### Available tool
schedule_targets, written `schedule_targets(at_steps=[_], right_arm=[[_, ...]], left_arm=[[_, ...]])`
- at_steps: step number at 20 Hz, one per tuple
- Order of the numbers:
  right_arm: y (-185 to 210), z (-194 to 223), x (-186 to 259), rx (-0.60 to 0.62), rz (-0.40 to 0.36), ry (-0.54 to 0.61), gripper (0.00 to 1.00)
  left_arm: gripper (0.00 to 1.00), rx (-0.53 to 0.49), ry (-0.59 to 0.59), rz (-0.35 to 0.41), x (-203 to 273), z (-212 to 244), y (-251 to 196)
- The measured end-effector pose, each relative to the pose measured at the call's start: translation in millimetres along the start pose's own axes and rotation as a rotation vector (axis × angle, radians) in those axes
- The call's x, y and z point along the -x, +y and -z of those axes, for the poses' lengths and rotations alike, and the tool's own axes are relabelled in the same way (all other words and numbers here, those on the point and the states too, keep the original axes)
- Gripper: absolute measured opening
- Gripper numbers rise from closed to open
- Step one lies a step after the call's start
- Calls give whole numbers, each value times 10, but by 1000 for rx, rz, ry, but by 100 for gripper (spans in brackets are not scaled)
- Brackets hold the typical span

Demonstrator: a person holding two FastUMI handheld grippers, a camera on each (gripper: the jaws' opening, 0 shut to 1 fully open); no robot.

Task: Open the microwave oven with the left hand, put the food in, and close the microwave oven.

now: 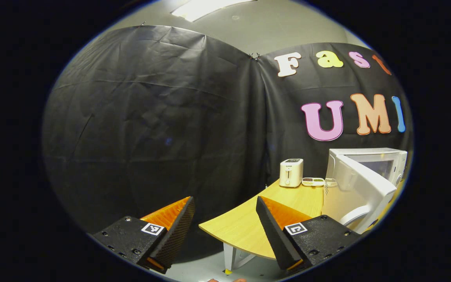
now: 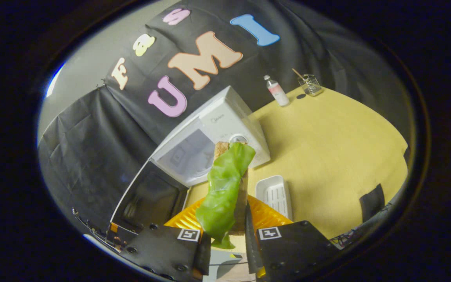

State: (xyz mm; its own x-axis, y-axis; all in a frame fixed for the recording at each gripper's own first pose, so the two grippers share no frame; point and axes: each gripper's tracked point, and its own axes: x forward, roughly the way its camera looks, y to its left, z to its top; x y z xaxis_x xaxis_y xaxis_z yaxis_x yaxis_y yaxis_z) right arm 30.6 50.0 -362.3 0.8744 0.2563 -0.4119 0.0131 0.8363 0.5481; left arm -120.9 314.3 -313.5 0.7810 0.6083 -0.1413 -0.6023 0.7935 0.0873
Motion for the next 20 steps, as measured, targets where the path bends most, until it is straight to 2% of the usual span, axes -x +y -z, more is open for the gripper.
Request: schedule_targets(at_steps=[3,5,6,7,10,11,13,14,15,20], right_arm=[[297,213,-100,-30,-70,-91,39],[455,314,-200,-17,-87,-150,39],[520,346,-264,-7,-89,-180,32],[614,384,-337,2,-92,-213,39],[866,416,-623,17,-90,-289,39],[942,428,-743,14,-93,-305,31],[1054,473,-1000,14,-97,-310,46],[1072,505,-1137,12,-95,-306,32],[1111,522,-1260,14,-96,-307,32],[1192,442,-1993,51,-65,-276,31]], left_arm=[[94,-3,-9,-13,34,-39,67],[96,8,-14,-15,46,-64,87],[94,10,-16,-14,55,-70,100],[96,14,-16,-16,60,-77,106],[96,25,-24,-11,75,-104,106],[96,27,-24,-11,73,-111,101],[96,28,-19,-19,65,-88,111],[96,31,-17,-17,59,-90,102],[94,37,-16,-8,77,-92,73],[96,58,-55,41,136,-198,-71]])
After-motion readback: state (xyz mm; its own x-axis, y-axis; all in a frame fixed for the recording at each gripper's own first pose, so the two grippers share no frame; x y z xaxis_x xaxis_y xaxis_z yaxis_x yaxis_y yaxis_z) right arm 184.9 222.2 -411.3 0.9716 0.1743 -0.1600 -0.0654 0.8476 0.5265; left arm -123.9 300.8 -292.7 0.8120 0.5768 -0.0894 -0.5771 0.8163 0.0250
